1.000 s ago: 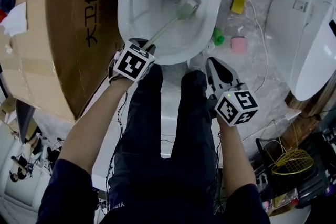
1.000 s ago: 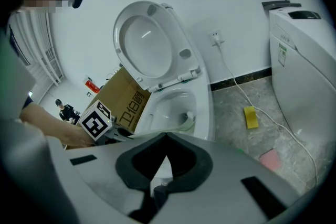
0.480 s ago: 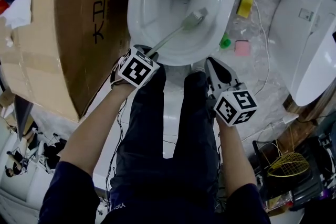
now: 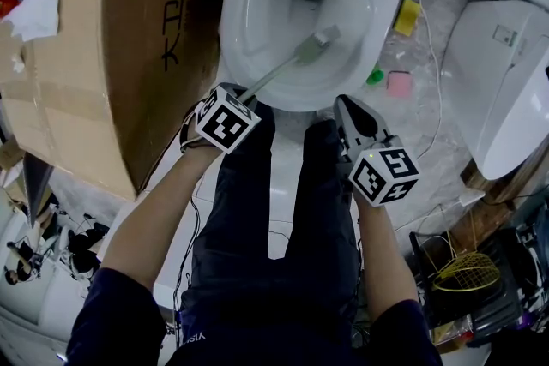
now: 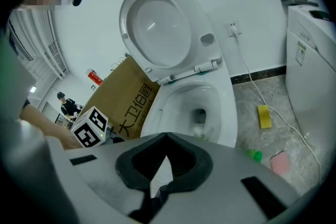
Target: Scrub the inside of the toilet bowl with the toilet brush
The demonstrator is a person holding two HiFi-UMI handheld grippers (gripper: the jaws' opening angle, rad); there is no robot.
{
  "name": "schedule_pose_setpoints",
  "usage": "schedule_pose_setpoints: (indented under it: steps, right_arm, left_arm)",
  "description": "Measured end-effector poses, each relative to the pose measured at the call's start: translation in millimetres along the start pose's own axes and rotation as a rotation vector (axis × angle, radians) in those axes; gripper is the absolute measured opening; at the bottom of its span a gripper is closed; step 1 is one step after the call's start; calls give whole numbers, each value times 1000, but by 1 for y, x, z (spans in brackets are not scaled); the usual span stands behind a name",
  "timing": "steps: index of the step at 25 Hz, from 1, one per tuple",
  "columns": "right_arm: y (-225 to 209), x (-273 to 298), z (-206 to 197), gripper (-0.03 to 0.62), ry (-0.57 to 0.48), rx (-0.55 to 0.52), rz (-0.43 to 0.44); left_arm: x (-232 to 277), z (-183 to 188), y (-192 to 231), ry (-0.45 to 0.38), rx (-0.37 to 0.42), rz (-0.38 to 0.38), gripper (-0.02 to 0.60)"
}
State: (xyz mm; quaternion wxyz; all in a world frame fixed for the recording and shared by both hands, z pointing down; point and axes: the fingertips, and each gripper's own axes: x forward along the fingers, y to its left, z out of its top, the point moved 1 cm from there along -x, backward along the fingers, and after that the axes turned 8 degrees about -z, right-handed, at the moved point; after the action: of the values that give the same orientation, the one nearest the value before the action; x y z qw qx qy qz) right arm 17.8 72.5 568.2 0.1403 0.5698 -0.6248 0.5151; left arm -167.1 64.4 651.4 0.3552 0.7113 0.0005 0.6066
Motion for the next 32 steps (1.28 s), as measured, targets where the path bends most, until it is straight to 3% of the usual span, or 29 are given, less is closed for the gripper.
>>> schedule_pose_setpoints:
  steps: [14,32]
  right_arm:
    - [7,9,9,0,20,-27,14]
    - [6,21,39,0,27,-45,18]
  left_arm:
    - [-14,-17,21,46,-79,40,53]
    - [-49,-1,70,32,-154,127,54]
